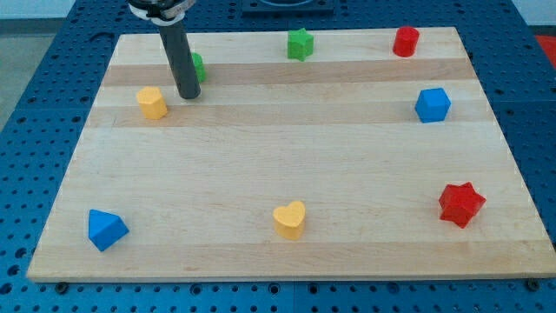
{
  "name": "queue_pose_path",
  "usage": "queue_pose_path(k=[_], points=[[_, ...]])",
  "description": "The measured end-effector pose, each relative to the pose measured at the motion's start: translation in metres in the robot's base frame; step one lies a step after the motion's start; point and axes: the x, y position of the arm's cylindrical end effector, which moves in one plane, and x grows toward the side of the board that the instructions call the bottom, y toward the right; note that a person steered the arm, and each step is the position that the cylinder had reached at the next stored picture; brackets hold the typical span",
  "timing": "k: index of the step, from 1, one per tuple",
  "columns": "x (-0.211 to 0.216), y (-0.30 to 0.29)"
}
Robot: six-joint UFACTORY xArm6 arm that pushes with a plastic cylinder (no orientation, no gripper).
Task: Move the green circle towards the green star
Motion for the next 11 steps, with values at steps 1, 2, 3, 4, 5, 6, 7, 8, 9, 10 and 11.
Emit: queue_pose_path(k=[1, 2, 3, 4, 5, 6, 7, 8, 9, 10, 11], points=[[-0.026, -0.022], [-0.053, -0.061], [-0.057, -0.107], [-0.091, -0.135], [-0.094, -0.089], [-0.04, -0.03], [0.009, 0.017], [0.007, 0.027], [-0.005, -0.015], [-0.031, -0.043], [-0.064, -0.067]])
